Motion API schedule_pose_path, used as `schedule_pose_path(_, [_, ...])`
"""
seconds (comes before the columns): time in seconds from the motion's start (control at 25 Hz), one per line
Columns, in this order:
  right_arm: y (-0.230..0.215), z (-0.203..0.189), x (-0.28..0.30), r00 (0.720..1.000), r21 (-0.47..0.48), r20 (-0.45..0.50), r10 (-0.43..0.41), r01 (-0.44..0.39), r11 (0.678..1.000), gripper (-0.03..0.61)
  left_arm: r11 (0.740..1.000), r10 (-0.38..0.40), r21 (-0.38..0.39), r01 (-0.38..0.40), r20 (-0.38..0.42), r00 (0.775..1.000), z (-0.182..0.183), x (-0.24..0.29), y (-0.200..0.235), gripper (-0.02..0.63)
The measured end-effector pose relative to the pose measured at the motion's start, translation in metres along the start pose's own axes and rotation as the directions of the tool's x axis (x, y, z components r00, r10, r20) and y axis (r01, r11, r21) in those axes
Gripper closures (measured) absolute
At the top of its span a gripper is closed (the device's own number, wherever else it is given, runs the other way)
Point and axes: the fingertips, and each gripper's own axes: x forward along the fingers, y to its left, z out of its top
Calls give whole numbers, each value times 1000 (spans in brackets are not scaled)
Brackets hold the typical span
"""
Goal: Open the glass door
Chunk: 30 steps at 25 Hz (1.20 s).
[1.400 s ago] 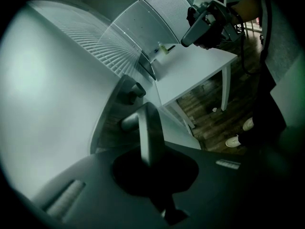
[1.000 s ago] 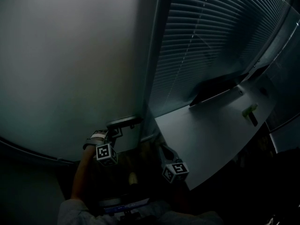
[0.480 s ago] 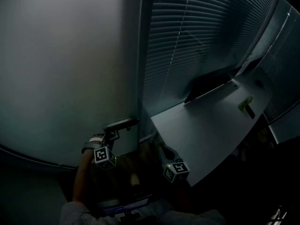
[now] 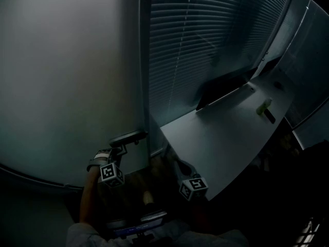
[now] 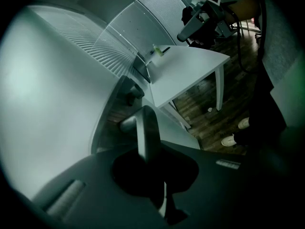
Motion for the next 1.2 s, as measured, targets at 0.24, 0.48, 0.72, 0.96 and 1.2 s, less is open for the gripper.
schedule_pose_path(0.24, [-10,-4,-16,1000,-3,4,-19,19,1000,577,1000,8,1,-8,-2,1000,3,-3,-6,612])
schedule_pose_path(0.48, [-18,-6,-33,999,4,9,-34,34,999,577,1000,1,10,-1,-9,1000,4,-8,-13,612])
schedule_pose_path(0.72, [-28,-19,-48,999,8,10,-44,44,999,577,1000,8,22,-8,11,1000,4,-6,-23,612])
schedule_pose_path(0.96, [-26,-22,-74,999,17,14,-51,51,999,577,999,22,42,-22,23,1000,11,-26,-26,611])
schedule_pose_path(1.2, [-26,-28,-97,998,16,17,-62,62,998,577,999,13,52,-15,38,999,15,-35,-38,611])
